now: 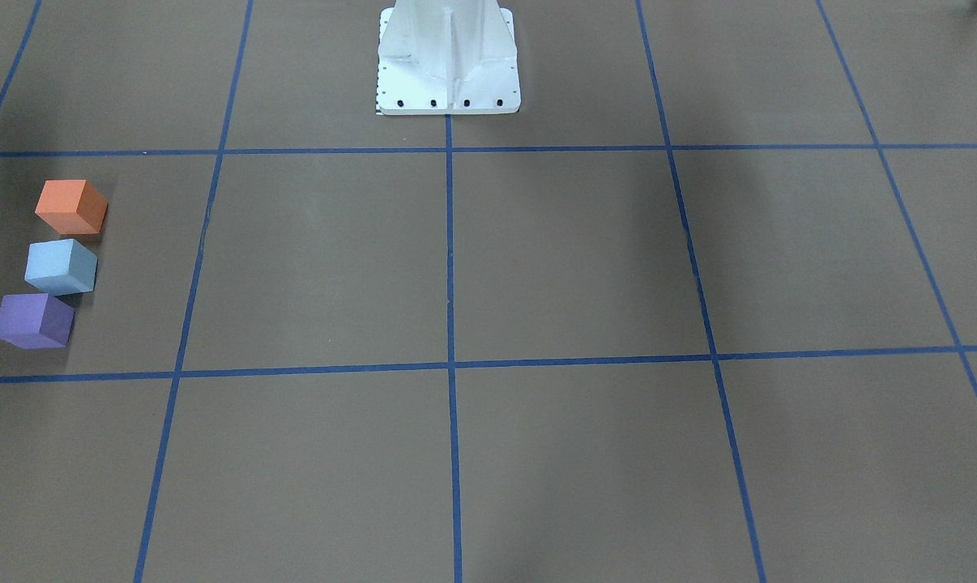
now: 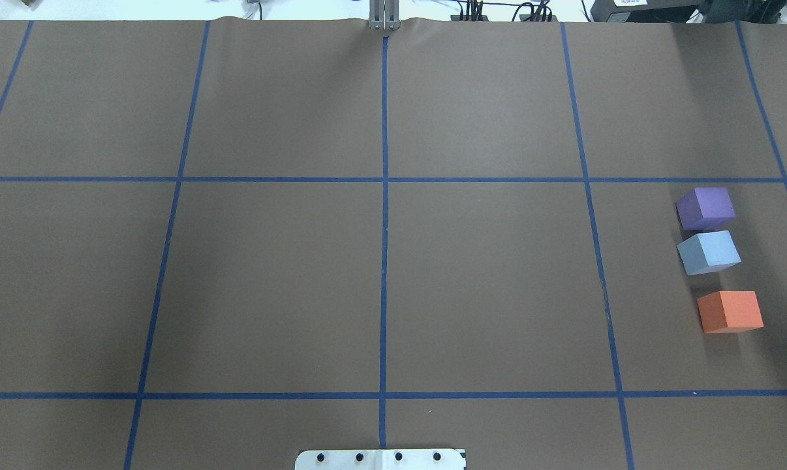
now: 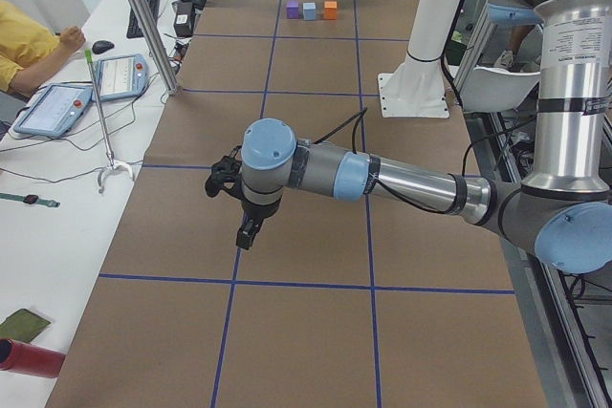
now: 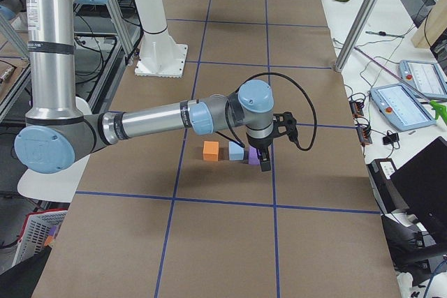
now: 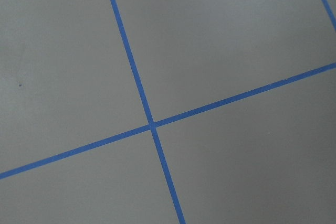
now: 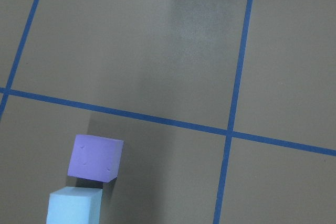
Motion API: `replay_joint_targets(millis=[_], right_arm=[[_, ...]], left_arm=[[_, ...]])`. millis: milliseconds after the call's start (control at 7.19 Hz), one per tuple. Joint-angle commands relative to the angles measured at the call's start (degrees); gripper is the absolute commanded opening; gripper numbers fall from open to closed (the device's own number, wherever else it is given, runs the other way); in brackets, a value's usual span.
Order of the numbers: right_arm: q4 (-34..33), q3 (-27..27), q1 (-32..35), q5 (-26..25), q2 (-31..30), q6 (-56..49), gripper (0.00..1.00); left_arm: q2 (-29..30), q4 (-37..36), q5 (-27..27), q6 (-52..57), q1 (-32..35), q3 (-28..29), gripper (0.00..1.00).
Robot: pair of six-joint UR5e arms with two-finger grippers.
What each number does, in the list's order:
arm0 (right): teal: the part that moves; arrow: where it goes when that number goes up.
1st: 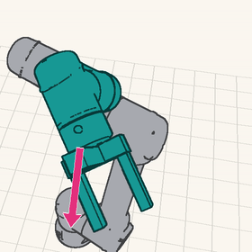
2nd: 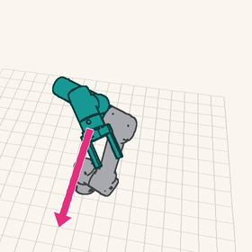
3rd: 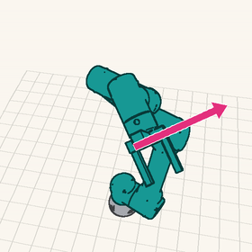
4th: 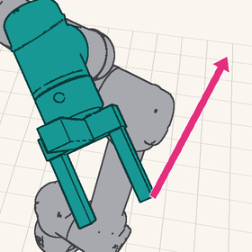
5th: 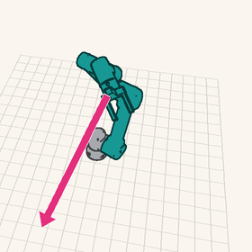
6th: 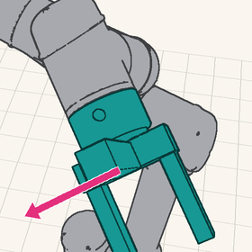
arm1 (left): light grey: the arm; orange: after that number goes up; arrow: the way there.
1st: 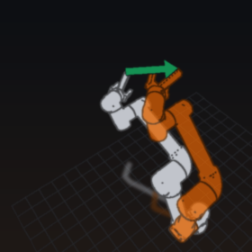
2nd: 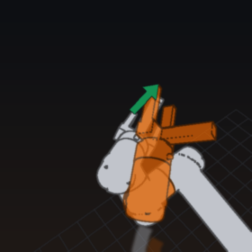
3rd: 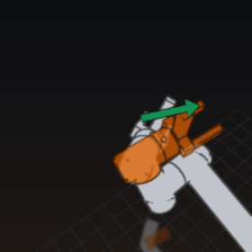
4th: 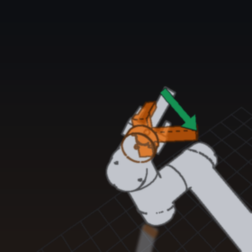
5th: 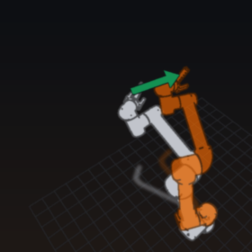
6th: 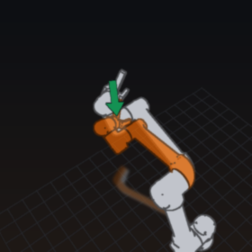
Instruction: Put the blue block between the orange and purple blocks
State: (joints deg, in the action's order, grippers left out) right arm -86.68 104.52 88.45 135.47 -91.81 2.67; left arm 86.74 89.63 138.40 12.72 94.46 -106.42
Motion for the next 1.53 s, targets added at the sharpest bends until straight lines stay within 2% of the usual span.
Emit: replay_joint_targets(millis=[0,974,1391], right_arm=[[-0.07,-0.36,-0.12,0.33,0.58,0.4,1.0],[0.19,0.07,-1.18,0.94,0.76,0.66,1.0],[0.46,-1.85,-1.35,2.0,0.76,0.58,1.0]], left_arm=[[-1.48,0.28,0.11,-0.32,-0.15,-1.41,1.0],[-1.92,0.28,0.81,0.02,-0.15,-1.16,1.0],[-1.84,0.11,2.3,-0.15,-0.15,-3.17,1.0]])
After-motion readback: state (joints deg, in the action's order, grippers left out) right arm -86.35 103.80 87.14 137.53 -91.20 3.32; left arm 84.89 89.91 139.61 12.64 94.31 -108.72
